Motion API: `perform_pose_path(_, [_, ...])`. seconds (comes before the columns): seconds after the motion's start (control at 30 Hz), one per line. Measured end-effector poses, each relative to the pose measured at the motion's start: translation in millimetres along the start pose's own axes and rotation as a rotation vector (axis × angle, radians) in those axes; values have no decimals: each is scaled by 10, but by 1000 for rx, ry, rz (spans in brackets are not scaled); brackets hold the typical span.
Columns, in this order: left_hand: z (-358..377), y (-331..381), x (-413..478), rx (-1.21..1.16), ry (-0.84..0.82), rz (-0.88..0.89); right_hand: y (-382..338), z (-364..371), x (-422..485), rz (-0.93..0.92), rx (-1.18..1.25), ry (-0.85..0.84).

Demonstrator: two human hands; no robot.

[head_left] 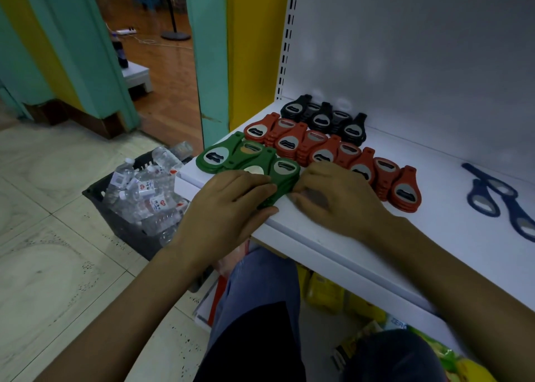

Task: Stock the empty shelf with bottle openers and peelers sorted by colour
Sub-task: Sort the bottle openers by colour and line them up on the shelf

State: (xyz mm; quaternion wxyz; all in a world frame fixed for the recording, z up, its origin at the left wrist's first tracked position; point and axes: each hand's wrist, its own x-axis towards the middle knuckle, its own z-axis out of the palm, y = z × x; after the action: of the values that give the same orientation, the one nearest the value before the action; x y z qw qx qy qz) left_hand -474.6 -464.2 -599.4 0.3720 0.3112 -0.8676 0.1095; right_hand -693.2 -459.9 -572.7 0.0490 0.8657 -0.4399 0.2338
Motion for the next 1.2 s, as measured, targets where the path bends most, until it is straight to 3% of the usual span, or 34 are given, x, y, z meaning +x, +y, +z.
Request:
perform_pose_path(0.5, [-60,67,37,-55,-34,-61,-33,-49,146,115,-15,-112])
perform_pose_path(0.77, [56,482,389,1,-54,141,65,-407,-290,122,-184,122])
perform_pose_path(0.97, [633,1327,1019,-194,-187,226,522,-928,-1147,470,-291,170])
perform_pose_path(1.2, [1519,2327,1694,-416,-391,184,1153,-1427,-2217,1099,-259,242])
